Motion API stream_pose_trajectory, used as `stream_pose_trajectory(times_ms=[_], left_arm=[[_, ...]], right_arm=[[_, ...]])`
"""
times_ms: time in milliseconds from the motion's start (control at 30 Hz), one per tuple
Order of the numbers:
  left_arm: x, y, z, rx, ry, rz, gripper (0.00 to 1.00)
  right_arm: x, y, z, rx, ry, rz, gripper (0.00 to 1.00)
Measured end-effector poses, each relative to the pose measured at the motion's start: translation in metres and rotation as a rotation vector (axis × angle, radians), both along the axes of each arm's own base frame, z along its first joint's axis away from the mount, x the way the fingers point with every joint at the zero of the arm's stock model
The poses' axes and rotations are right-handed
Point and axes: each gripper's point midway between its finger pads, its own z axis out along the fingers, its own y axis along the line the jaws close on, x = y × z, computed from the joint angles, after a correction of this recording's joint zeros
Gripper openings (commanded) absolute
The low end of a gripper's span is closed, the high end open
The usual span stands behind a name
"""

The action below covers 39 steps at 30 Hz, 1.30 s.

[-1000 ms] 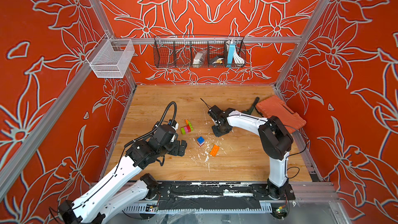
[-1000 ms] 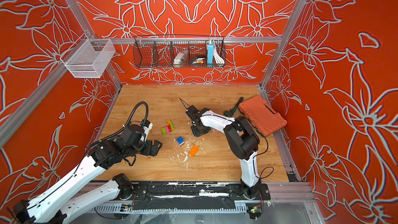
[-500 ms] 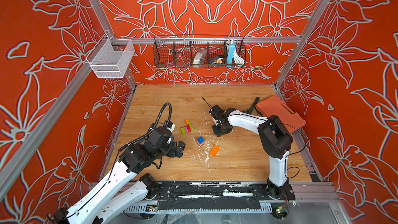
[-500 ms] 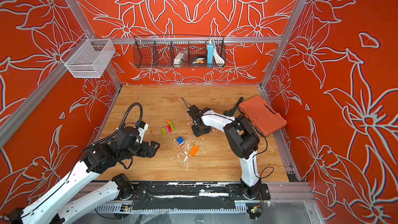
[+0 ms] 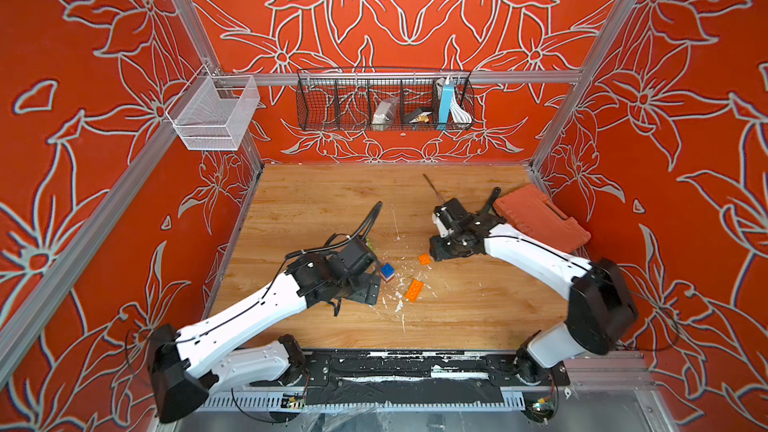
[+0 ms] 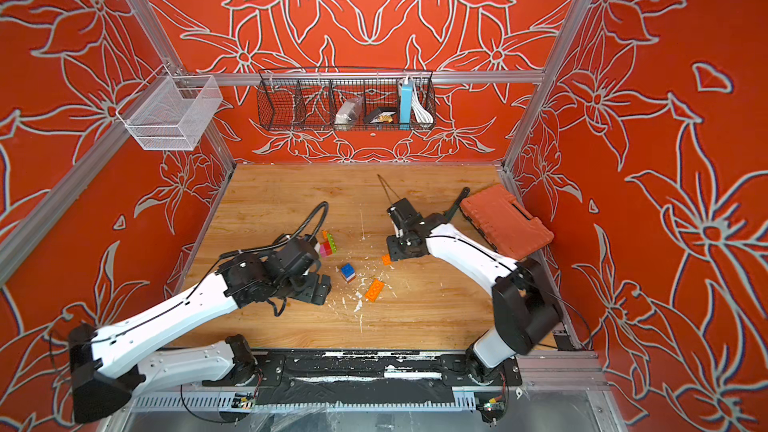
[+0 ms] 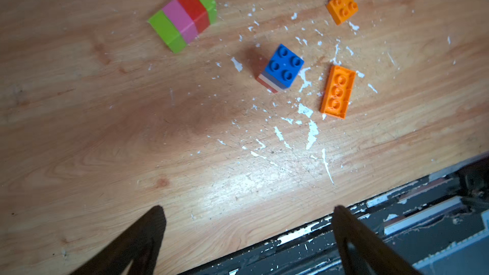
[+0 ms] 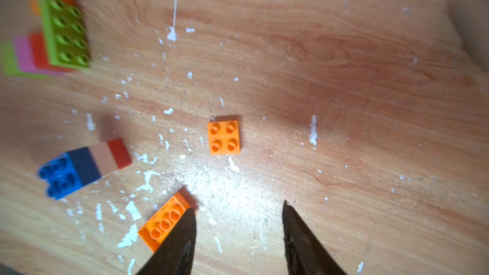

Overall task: Assemble the letter r with lego
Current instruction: Place the lego brick at the center of the board, then pick up the lego brick from the center of the board.

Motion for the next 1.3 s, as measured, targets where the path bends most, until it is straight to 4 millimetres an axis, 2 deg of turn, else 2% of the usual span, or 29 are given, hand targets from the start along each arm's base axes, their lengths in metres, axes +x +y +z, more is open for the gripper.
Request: stream_pose_trajectory(times_ms=[67,167,233,333,467,533,633,833,900,1100,1300], left_arm=[[-0.002,-0.018,-0.010,0.025,0.034,-0.028,0.92],[-0.003,-0.043,-0.026,0.045,0.075,-0.063,0.93],[-0.009,-0.058,-0.034,0.048,0.085,-0.107,0.94],[-0.017,-0.077,-0.041,0.039,0.098,-0.173,0.89],[-0.009,-0.098,-0.049,0.052,0.112,-0.213,0.71],[-0.004,-0.109,-0.056,0.066,0.118,-0.234,0.67],[0.003,-0.122,-0.068,0.097,0.133,-0.260,0.66],[0.016,-0.131,-0.091,0.143,0.165,-0.277,0.66],[0.023,-0.129,-0.096,0.150,0.175,-0.266,0.66],[0.044,-0.125,-0.104,0.159,0.189,-0.247,0.66],[0.045,-0.134,-0.108,0.148,0.209,-0.277,0.66]], right_arm=[[-0.001,-0.022,0.006,0.077,-0.003,-0.084,0.53],[-0.005,-0.053,0.003,0.150,0.028,-0.200,0.52],[-0.010,-0.065,0.001,0.191,0.050,-0.250,0.51],[-0.014,-0.074,0.008,0.267,0.060,-0.294,0.51],[-0.020,-0.083,0.029,0.364,0.033,-0.331,0.50],[-0.024,-0.085,0.042,0.395,-0.001,-0.334,0.50],[-0.035,-0.090,0.064,0.414,-0.053,-0.331,0.51],[-0.053,-0.095,0.120,0.435,-0.181,-0.293,0.52],[-0.057,-0.096,0.130,0.435,-0.202,-0.285,0.52],[-0.065,-0.098,0.129,0.418,-0.184,-0.280,0.52],[-0.065,-0.098,0.123,0.407,-0.156,-0.283,0.52]])
